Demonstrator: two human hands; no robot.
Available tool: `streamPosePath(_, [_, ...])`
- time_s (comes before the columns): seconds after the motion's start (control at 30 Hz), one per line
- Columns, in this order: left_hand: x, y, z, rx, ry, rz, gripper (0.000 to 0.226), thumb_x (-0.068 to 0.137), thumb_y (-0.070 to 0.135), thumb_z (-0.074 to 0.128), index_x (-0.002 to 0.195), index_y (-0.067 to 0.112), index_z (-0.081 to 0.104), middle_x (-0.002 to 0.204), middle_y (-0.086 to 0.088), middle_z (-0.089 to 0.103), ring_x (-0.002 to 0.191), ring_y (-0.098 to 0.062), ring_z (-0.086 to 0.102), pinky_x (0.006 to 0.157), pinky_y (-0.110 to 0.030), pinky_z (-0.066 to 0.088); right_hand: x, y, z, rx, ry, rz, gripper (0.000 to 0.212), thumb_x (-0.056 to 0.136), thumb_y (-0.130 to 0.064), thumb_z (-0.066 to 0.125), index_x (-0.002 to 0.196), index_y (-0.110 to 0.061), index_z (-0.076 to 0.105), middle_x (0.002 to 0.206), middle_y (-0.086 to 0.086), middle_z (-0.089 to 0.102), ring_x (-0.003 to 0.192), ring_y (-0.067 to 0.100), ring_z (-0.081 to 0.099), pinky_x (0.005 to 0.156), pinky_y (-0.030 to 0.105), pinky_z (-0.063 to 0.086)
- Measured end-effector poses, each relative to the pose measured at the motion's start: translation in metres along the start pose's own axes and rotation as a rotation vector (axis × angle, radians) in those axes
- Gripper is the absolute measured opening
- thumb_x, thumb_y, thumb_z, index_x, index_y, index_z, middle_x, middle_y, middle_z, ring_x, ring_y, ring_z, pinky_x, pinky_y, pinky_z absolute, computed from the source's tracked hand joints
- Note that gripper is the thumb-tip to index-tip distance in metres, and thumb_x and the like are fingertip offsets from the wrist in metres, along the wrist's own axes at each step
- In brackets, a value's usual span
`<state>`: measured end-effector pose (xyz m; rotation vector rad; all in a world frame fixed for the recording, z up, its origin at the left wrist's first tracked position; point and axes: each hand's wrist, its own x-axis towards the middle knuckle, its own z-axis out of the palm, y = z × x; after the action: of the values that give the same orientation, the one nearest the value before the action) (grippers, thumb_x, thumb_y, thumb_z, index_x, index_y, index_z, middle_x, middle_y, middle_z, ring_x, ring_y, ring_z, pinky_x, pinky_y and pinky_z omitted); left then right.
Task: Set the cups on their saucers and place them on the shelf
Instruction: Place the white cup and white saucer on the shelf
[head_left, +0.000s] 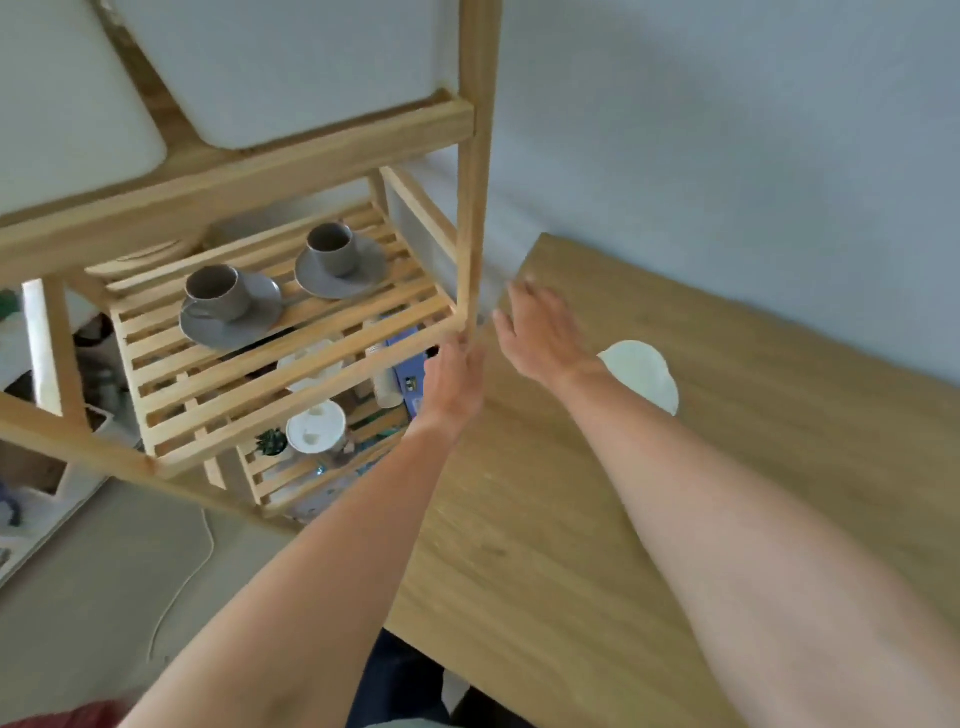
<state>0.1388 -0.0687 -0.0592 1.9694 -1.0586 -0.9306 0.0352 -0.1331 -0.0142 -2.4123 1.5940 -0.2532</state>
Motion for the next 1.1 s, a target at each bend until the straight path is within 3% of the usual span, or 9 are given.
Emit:
streamPosePath(0.13, [-0.034,0.008,0.046,0.125,-0.078,0.069,0.043,0.104,0.028,0.043,0.143,0.010,0.045,0.138,-0.013,0.057,0.127,-0.034,0.051,0.097,-0.041,0.041,-0.037,0.057,-0.013,-0.108,-0.009,0.092,0.058,0.103,-0.039,0.038,0.151,-0.007,0.034,0.162,0.021,0.022,0.147,0.040,0.022,0.120,0.050,0.016])
streamPosePath(0.27, [-0.054,0.018,0.086,0.225,-0.147,0.071,0.047,0.103,0.030,0.045,0.147,0.016,0.040,0.137,-0.017,0.055,0.123,-0.038,0.054,0.098,-0.047,0.046,-0.067,0.102,-0.018,-0.159,-0.060,0.199,0.061,0.100,-0.042,0.043,0.152,-0.011,0.030,0.163,0.018,0.020,0.144,0.039,0.026,0.116,0.048,0.020])
streamPosePath(0.37, [-0.057,0.027,0.109,0.235,-0.127,0.100,0.047,0.103,0.026,0.048,0.146,0.010,0.038,0.124,-0.022,0.061,0.116,-0.040,0.056,0.092,-0.045,0.046,-0.079,0.123,-0.018,-0.099,-0.110,0.285,0.066,0.095,-0.046,0.050,0.151,-0.015,0.031,0.158,0.016,0.030,0.137,0.040,0.037,0.111,0.048,0.029])
streamPosePath(0.47, [-0.059,0.041,0.121,0.083,-0.120,-0.020,0.047,0.102,0.021,0.050,0.145,0.006,0.036,0.118,-0.020,0.062,0.111,-0.035,0.056,0.081,-0.039,0.044,-0.083,0.133,-0.015,0.057,-0.095,0.336,0.060,0.095,-0.040,0.050,0.148,-0.017,0.035,0.149,0.014,0.041,0.131,0.039,0.043,0.104,0.047,0.037])
streamPosePath(0.53, [-0.053,0.045,0.131,-0.001,-0.126,-0.096,0.041,0.099,0.024,0.053,0.136,0.008,0.044,0.119,-0.015,0.060,0.106,-0.031,0.058,0.083,-0.036,0.048,-0.083,0.137,-0.014,0.096,-0.086,0.344,0.056,0.094,-0.036,0.049,0.145,-0.016,0.037,0.148,0.014,0.040,0.129,0.039,0.043,0.101,0.047,0.039])
streamPosePath(0.67, [-0.044,0.044,0.146,-0.134,-0.081,-0.202,0.038,0.085,0.028,0.060,0.120,0.012,0.060,0.116,-0.017,0.064,0.095,-0.041,0.069,0.080,-0.052,0.060,-0.081,0.142,-0.015,0.172,-0.043,0.401,0.067,0.082,-0.034,0.063,0.140,-0.013,0.037,0.142,0.010,0.042,0.127,0.036,0.047,0.100,0.047,0.044])
streamPosePath(0.83, [-0.045,0.048,0.143,-0.287,-0.111,-0.269,0.024,0.093,0.005,0.052,0.112,-0.001,0.066,0.098,-0.010,0.055,0.081,-0.038,0.073,0.067,-0.047,0.064,-0.076,0.146,-0.010,0.243,-0.038,0.483,0.077,0.067,-0.030,0.081,0.132,-0.012,0.043,0.129,0.011,0.043,0.115,0.035,0.054,0.085,0.039,0.047])
streamPosePath(0.97, [-0.047,0.043,0.132,-0.368,-0.126,-0.277,0.014,0.095,0.004,0.052,0.108,0.007,0.055,0.110,-0.009,0.046,0.093,-0.038,0.070,0.054,-0.035,0.063,-0.077,0.137,-0.006,0.313,-0.017,0.443,0.075,0.066,-0.028,0.081,0.132,-0.017,0.047,0.126,0.009,0.043,0.110,0.030,0.054,0.077,0.031,0.040])
streamPosePath(1.1, [-0.047,0.031,0.110,-0.463,-0.022,-0.312,0.012,0.095,0.003,0.052,0.103,0.010,0.049,0.119,-0.014,0.046,0.097,-0.041,0.068,0.041,-0.026,0.057,-0.069,0.109,0.000,0.296,-0.025,0.353,0.075,0.064,-0.028,0.081,0.130,-0.015,0.047,0.125,0.008,0.046,0.114,0.030,0.052,0.083,0.035,0.045])
